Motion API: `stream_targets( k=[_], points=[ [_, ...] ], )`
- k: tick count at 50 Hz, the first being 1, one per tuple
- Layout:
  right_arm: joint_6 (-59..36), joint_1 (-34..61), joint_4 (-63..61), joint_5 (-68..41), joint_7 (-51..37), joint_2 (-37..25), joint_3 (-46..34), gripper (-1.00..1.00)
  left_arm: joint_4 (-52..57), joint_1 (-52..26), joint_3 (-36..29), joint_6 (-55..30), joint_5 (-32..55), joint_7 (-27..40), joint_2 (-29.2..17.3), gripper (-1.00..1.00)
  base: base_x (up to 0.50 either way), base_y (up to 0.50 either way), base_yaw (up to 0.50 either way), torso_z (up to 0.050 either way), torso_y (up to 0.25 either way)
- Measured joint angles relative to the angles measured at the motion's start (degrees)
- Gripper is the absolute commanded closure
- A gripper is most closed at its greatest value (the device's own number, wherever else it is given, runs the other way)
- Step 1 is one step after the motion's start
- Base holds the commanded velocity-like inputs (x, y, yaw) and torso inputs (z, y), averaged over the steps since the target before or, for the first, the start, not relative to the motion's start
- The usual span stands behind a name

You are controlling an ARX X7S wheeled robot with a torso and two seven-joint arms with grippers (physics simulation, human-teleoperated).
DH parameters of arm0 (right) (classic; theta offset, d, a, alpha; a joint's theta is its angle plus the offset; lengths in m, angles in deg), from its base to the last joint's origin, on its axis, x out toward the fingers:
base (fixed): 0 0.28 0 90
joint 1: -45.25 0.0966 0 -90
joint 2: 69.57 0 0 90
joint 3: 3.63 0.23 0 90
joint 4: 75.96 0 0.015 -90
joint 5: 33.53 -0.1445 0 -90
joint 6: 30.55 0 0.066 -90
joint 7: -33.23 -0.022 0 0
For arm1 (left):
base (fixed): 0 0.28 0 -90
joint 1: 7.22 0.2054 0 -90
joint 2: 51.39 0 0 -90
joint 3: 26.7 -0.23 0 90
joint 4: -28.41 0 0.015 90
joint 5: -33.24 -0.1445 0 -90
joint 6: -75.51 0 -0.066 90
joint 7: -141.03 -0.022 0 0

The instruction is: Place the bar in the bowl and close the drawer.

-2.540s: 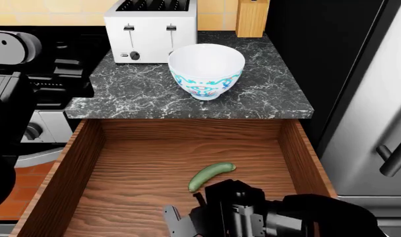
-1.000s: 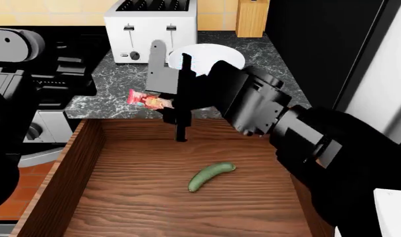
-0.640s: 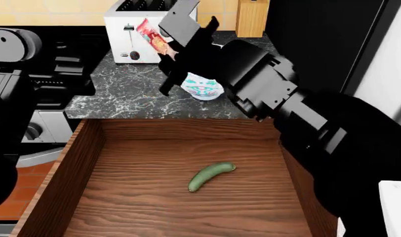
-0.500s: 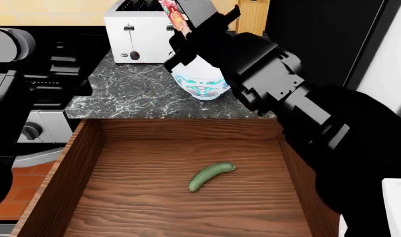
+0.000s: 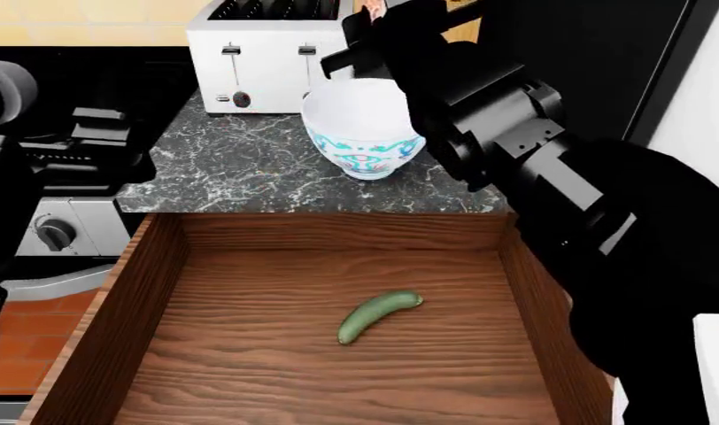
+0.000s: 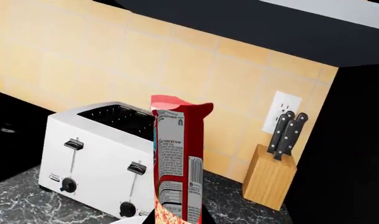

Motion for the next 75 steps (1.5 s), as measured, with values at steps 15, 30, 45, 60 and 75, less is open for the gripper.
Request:
stream_targets(
  k=[15, 30, 45, 60, 75],
  points=[
    [4.4, -0.6, 1.8, 1.3, 7.7, 0.0, 0.3, 1.0, 1.0, -2.6, 0.6, -2.3, 4.9, 1.9, -1.2, -1.0, 0.0, 0.0, 0.0, 0.0, 0.0],
    [6.2, -0.7, 2.8, 1.5, 11.2, 0.0, 0.5, 1.0, 1.1, -5.3, -0.4, -3.5, 7.6, 3.3, -1.8, -1.0, 0.0, 0.0, 0.0, 0.001, -0.101],
    [6.0, -0.8, 2.9, 0.1, 10.7, 0.0, 0.4, 1.0, 1.2, -6.4, -2.0, -3.4, 7.8, 4.0, -2.1, -1.0, 0.0, 0.0, 0.0, 0.003, -0.166],
    [5.8, -0.6, 2.9, -0.9, 10.2, 0.0, 0.2, 1.0, 1.0, -6.3, -2.8, -2.6, 7.5, 4.2, -2.5, -1.0, 0.0, 0.0, 0.0, 0.003, -0.087],
    [5.4, -0.1, 2.9, -2.3, 9.5, 0.0, 0.1, 1.0, 1.0, -6.1, -2.1, -2.1, 8.9, 5.1, -3.1, -1.0, 0.0, 0.0, 0.0, 0.0, 0.0]
  ],
)
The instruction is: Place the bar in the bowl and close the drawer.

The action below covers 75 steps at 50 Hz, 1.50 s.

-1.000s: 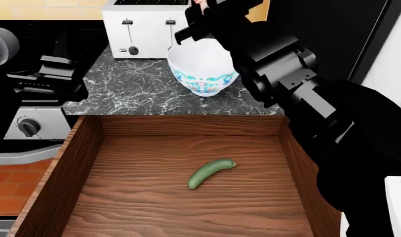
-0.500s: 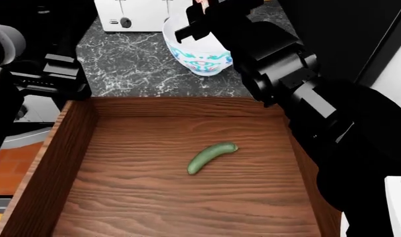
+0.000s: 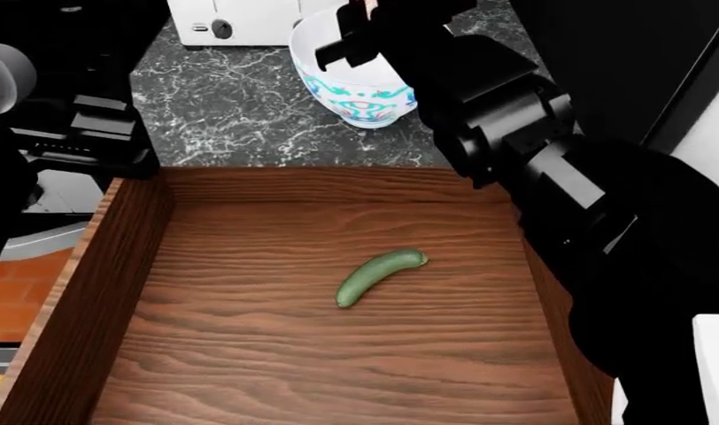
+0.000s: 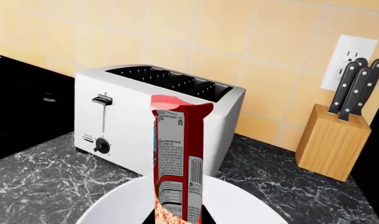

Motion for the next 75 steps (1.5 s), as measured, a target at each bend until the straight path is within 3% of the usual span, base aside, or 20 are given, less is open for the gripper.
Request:
stream_targets(
  k=[38, 39, 75],
  points=[
    [-3.0, -0.3, -0.7, -4.8, -0.5, 0.0, -0.7, 1.0, 0.1, 1.1, 1.3, 1.1, 2.8, 2.1, -1.7, -1.0, 0.0, 0.0, 0.0, 0.0, 0.0],
    [-2.9, -0.3, -0.7, -4.9, -0.6, 0.0, -0.7, -1.0, 0.1, 1.2, 1.3, 1.2, 2.9, 2.1, -1.8, -1.0, 0.0, 0.0, 0.0, 0.0, 0.0],
    [1.2, 0.6, -0.8, -4.6, -2.3, 0.0, -0.7, -1.0, 0.4, 1.6, 0.3, 3.1, 2.5, 2.0, -2.5, -1.0, 0.0, 0.0, 0.0, 0.0, 0.0]
  ],
)
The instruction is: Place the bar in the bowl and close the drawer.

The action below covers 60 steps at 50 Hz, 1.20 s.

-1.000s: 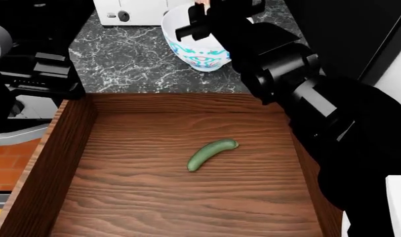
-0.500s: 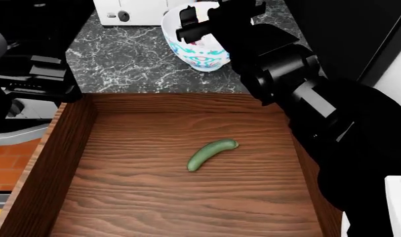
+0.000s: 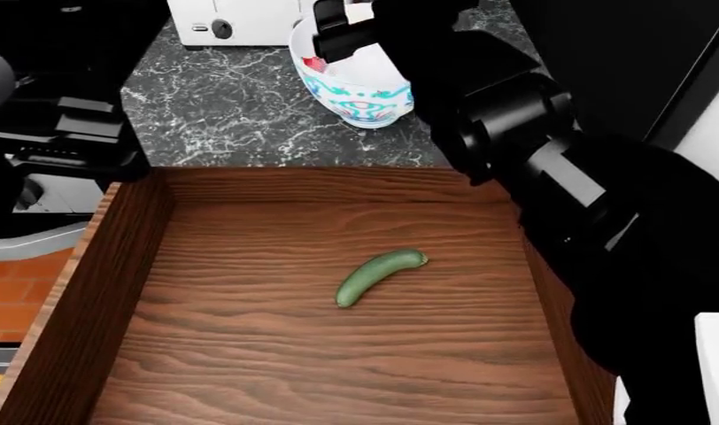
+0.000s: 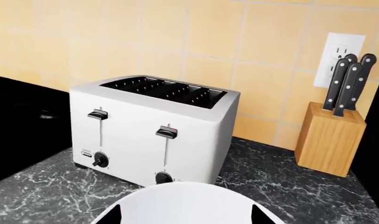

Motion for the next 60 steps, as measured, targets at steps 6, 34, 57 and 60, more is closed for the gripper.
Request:
stream_targets(
  k=[6, 34, 57, 60],
  points=[
    [0.8, 0.3, -0.3, -0.1, 0.2, 0.0, -0.1, -1.0, 0.1, 0.2, -0.5, 0.6, -0.6, -0.5, 0.1, -1.0, 0.0, 0.0, 0.0, 0.0, 0.156],
    [-0.1, 1.4, -2.3, 0.4, 0.8, 0.0, 0.0, -1.0, 0.1, 1.0, -2.9, 2.8, -3.3, -2.4, 0.3, -1.0, 0.0, 0.0, 0.0, 0.0, 0.25],
    [-6.8, 5.1, -18.5, -4.1, -8.7, -6.5, 0.1, -1.0, -0.1, 2.2, -2.7, 4.5, -4.1, -3.4, -0.6, -1.0, 0.0, 0.0, 0.0, 0.0, 0.065],
    [-7.6, 5.4, -24.9, -4.8, -12.1, -9.6, 0.4, -1.0, -0.1, 2.4, -2.7, 4.7, -4.2, -3.5, -0.7, -1.0, 0.0, 0.0, 0.0, 0.0, 0.0]
  ],
)
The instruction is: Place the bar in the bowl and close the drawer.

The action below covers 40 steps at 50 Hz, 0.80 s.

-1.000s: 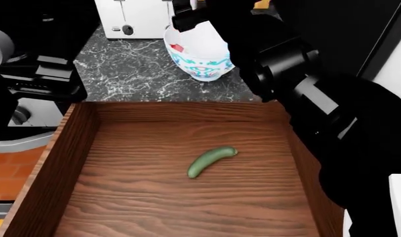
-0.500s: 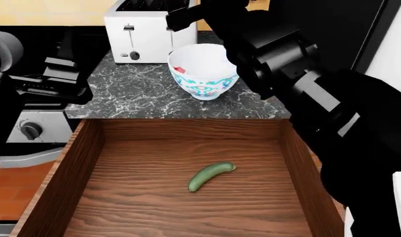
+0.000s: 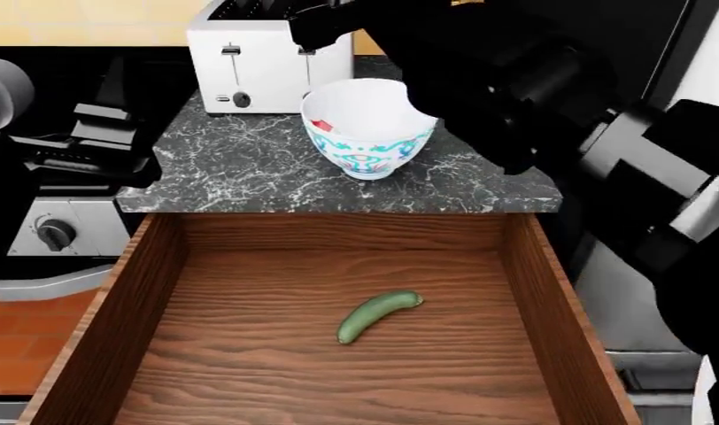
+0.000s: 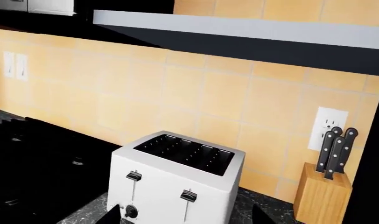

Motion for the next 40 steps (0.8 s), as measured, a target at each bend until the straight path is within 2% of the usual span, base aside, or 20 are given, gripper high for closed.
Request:
stream_targets(
  k=[19, 40],
  points=[
    [0.1, -1.5, -33.4, -0.6, -18.9, -15.8, 1.1, -1.0, 0.7, 2.0, 1.0, 1.0, 0.0, 0.2, -1.0, -1.0, 0.0, 0.0, 0.0, 0.0, 0.0],
    [3.6, -6.9, -56.8, 2.5, -33.2, -26.1, 1.0, -1.0, 1.3, 3.4, 1.2, 1.9, -0.1, 1.0, -1.2, -1.0, 0.0, 0.0, 0.0, 0.0, 0.0]
  ],
)
